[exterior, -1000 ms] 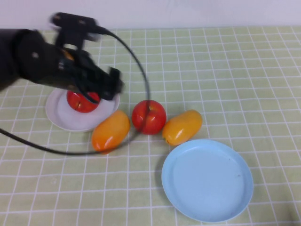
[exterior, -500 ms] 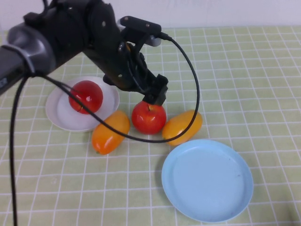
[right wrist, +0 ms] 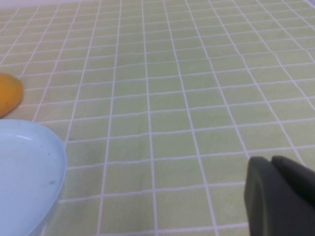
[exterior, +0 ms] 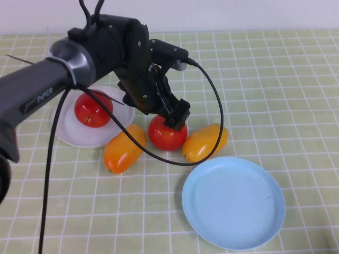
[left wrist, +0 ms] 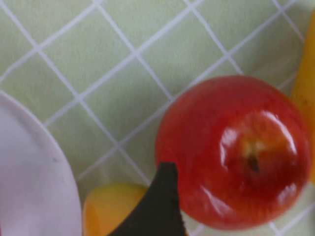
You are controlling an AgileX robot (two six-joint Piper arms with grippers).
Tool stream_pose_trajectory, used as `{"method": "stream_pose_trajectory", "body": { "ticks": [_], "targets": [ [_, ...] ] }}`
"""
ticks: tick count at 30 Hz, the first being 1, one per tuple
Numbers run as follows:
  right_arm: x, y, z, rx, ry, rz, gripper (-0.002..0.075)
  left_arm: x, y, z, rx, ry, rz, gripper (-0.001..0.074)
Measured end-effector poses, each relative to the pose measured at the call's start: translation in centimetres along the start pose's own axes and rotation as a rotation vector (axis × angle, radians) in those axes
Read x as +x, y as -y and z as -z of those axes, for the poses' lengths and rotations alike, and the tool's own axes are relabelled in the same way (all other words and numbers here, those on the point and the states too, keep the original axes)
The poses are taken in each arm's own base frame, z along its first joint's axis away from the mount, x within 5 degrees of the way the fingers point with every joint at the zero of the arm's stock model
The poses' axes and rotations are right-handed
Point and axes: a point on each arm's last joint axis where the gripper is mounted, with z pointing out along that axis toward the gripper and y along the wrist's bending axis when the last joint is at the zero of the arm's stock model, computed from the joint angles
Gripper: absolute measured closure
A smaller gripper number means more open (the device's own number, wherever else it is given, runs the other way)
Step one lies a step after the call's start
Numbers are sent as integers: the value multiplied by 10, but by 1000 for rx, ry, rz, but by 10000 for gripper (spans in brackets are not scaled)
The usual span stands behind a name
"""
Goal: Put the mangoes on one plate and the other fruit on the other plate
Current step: Put one type of fruit in the left plate
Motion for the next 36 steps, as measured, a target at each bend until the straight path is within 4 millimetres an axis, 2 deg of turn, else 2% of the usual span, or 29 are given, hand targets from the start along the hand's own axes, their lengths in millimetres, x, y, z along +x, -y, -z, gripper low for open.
{"method": "stream_pose_trajectory", "body": {
  "ticks": [11,14,19,24,33,36],
  "targets": [
    [0,0,0,0,0,0,743,-1,3,-26,-4,-14,-44,66],
    [0,0,0,0,0,0,743,-1,2,-28,-7,-9,-45,66],
    [0,0,0,0,0,0,743,-1,2,-28,-7,-9,-45,71],
    [0,0,0,0,0,0,743,-1,3,-28,-5,-10,-44,181],
    [0,0,0,0,0,0,743,-2,3,-25,-5,-4,-44,181],
    [0,0,0,0,0,0,743,-9,2,-8,-21,33,-55,181]
  ]
}}
